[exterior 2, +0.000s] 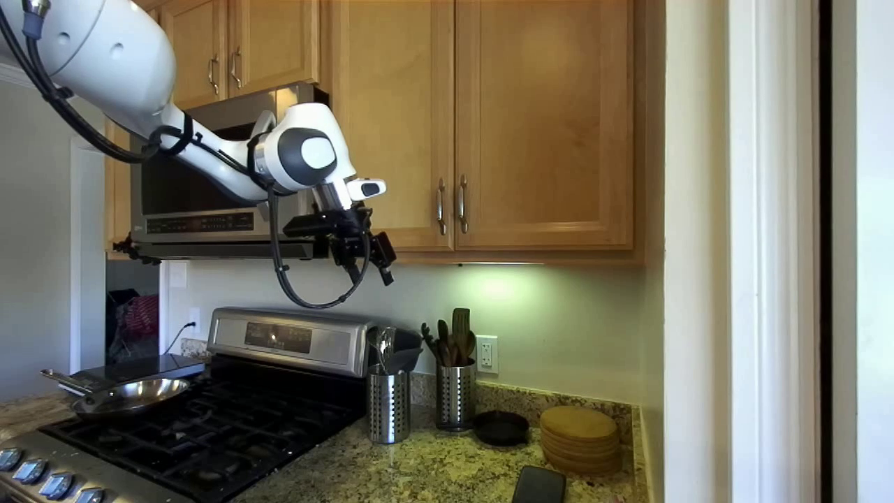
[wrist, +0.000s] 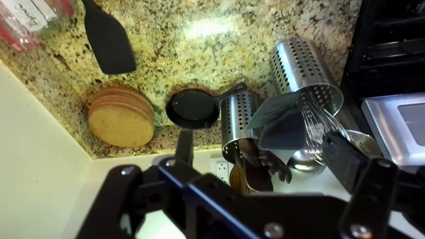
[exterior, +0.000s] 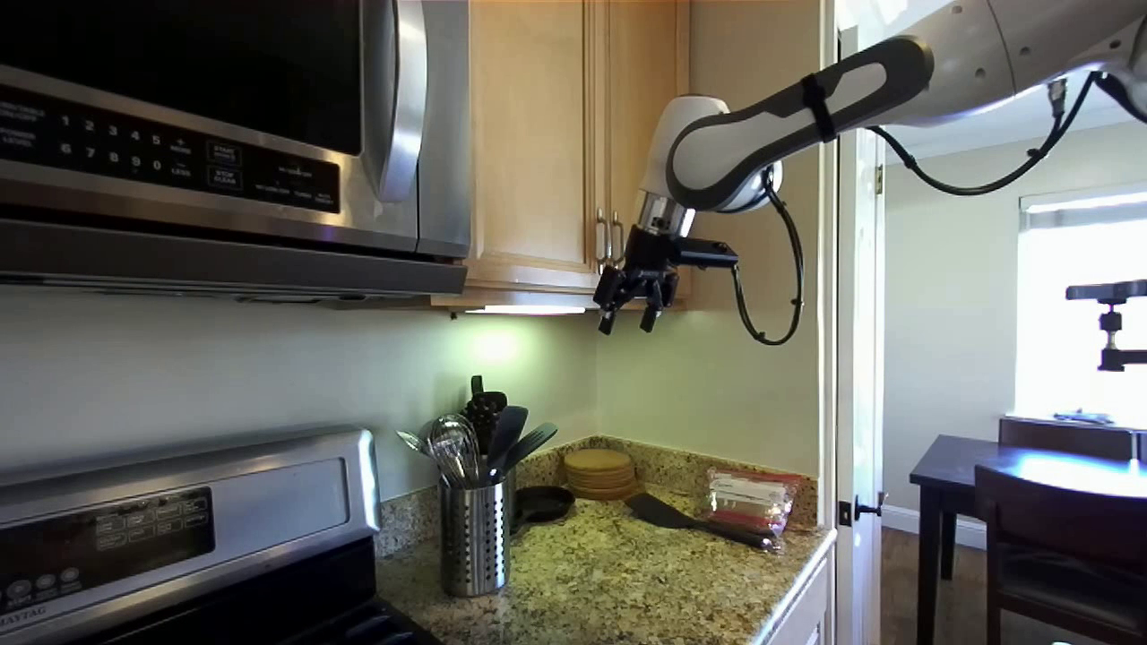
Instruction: Open the left door to the cupboard
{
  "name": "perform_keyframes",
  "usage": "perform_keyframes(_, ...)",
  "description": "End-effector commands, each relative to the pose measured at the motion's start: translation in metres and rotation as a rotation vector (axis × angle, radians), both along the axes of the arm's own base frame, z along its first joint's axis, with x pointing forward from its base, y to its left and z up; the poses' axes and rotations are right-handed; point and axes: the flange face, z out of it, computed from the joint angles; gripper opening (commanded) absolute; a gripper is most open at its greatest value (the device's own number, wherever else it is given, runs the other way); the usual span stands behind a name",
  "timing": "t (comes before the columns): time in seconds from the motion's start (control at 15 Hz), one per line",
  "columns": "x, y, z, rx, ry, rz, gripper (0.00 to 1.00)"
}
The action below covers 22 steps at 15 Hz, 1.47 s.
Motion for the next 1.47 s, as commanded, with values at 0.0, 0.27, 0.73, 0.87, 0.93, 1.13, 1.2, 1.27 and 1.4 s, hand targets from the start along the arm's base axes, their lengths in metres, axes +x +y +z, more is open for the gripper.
perform_keyframes(0.0, -0.004, -0.014, 0.023, -0.042, -0.085, 0.057, 1.00)
perform_keyframes(0.27, 0.000, -0.012, 0.026, -0.037, -0.095, 0.060, 1.00)
perform_keyframes(0.73, -0.002, -0.014, 0.031, -0.048, -0.127, 0.061, 1.00)
perform_keyframes(0.87, 0.003, -0.021, 0.040, -0.044, -0.165, 0.029, 1.00)
perform_keyframes(0.93, 0.005, -0.025, 0.048, -0.051, -0.194, 0.015, 1.00)
perform_keyframes(1.13, 0.009, -0.038, 0.069, -0.081, -0.286, -0.014, 1.00)
perform_keyframes(1.2, 0.011, -0.044, 0.076, -0.094, -0.319, -0.025, 1.00)
perform_keyframes(1.27, 0.013, -0.049, 0.081, -0.104, -0.343, -0.035, 1.00)
perform_keyframes(1.4, 0.016, -0.057, 0.091, -0.112, -0.387, -0.060, 1.00)
